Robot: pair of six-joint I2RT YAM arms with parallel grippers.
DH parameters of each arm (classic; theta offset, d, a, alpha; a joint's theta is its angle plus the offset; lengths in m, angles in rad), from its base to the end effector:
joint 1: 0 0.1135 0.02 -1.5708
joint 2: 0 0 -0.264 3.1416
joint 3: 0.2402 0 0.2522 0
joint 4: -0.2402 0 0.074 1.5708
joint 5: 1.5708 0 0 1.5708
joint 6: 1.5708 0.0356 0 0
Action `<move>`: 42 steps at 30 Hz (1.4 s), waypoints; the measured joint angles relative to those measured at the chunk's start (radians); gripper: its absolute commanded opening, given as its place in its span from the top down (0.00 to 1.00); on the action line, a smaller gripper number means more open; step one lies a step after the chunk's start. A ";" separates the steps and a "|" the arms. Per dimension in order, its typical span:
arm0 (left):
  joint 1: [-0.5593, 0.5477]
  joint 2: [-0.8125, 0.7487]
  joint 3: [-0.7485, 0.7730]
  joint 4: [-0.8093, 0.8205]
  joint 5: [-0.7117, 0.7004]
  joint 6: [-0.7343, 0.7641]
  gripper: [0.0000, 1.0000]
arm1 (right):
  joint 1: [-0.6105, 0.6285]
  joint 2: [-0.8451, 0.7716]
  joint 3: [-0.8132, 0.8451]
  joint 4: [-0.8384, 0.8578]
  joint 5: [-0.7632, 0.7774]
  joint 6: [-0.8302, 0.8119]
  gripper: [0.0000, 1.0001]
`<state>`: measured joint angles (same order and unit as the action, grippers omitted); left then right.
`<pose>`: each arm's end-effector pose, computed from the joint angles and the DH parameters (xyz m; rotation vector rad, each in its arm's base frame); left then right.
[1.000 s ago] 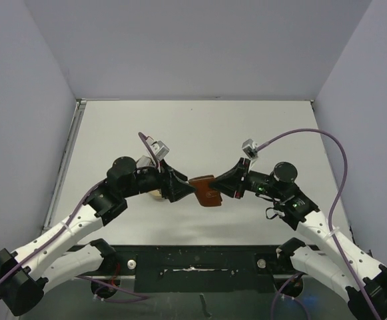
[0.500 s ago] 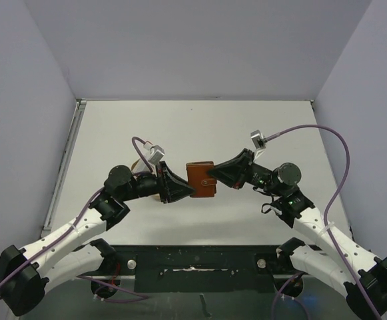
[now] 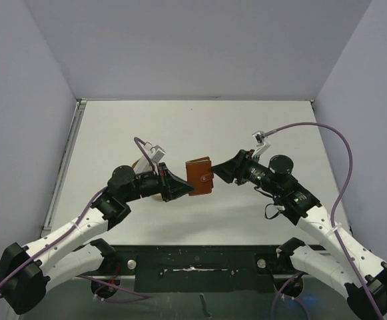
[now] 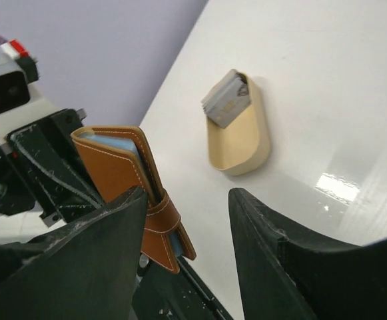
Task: Put the credit cards into the card holder
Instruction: Turn over the card holder, then open the card holder at the center of the board.
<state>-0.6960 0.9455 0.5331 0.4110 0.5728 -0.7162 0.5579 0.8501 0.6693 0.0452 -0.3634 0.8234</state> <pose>0.1548 -0.1545 0.2842 0.4908 1.7334 -1.5072 0.1662 0.1186 0.3123 -0.0496 1.8874 1.3006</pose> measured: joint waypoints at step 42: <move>0.021 0.217 0.077 -0.115 -0.071 -0.063 1.00 | 0.196 0.284 0.209 -0.339 0.307 -0.033 0.59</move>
<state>-0.6750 1.1629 0.6102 0.2958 0.5018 -0.7792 0.7536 1.1343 0.8787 -0.2939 -0.0563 0.7902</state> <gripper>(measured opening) 0.056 0.442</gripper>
